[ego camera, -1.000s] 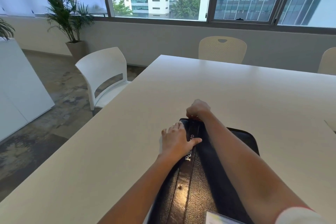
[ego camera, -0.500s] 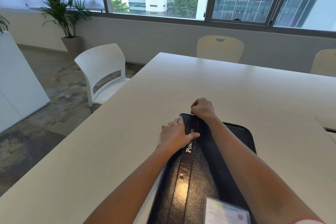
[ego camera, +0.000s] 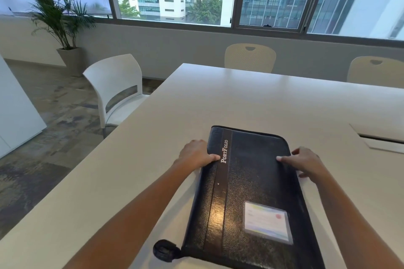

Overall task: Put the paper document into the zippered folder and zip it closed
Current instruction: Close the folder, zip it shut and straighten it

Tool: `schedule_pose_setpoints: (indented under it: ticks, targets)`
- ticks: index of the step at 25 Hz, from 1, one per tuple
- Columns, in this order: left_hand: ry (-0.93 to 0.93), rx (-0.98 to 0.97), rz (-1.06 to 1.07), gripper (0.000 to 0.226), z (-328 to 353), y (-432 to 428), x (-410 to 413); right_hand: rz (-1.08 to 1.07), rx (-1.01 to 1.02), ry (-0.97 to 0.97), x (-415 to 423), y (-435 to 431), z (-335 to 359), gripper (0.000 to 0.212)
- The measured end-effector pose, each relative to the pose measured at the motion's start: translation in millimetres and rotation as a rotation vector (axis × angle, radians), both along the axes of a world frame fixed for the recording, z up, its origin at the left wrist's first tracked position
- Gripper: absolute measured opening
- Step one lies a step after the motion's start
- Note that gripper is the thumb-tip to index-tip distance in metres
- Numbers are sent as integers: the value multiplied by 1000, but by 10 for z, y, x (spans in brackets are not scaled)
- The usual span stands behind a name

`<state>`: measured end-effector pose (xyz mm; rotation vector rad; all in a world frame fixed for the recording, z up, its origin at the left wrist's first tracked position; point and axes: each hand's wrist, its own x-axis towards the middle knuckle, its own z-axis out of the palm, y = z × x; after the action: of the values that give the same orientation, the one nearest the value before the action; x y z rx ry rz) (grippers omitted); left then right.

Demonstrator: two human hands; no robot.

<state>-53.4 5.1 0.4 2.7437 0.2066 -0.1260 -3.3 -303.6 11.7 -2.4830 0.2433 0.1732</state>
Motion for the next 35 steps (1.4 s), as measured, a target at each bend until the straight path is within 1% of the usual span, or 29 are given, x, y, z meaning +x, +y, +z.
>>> schedule_pose_setpoints:
  ticks: [2,6,9,14,19,23,29,32,35]
  targets:
    - [45,-27,-12,51,9,58,-90,-4,126,76,-213,-98,-19,48]
    - [147,-182,-18,45,25,101,-214,14,181,202,-476,-151,16,46]
    - [150,-260,16,42,33,83,-242,4,199,245,-544,-97,67,40]
    - [100,-373,102,37,-27,144,-242,-26,268,256,-637,23,110,32]
    - [71,-405,147,34,2,426,-225,-45,398,249,-671,290,142,34]
    - [67,-428,167,35,107,835,-189,16,457,216,-615,698,260,35]
    - [56,-388,239,36,266,1607,-123,99,441,199,-466,1526,293,29]
    - [76,-391,262,37,263,1935,-118,109,460,183,-401,1890,271,27]
    - [100,-393,283,37,244,2156,-117,102,437,179,-360,2163,245,21]
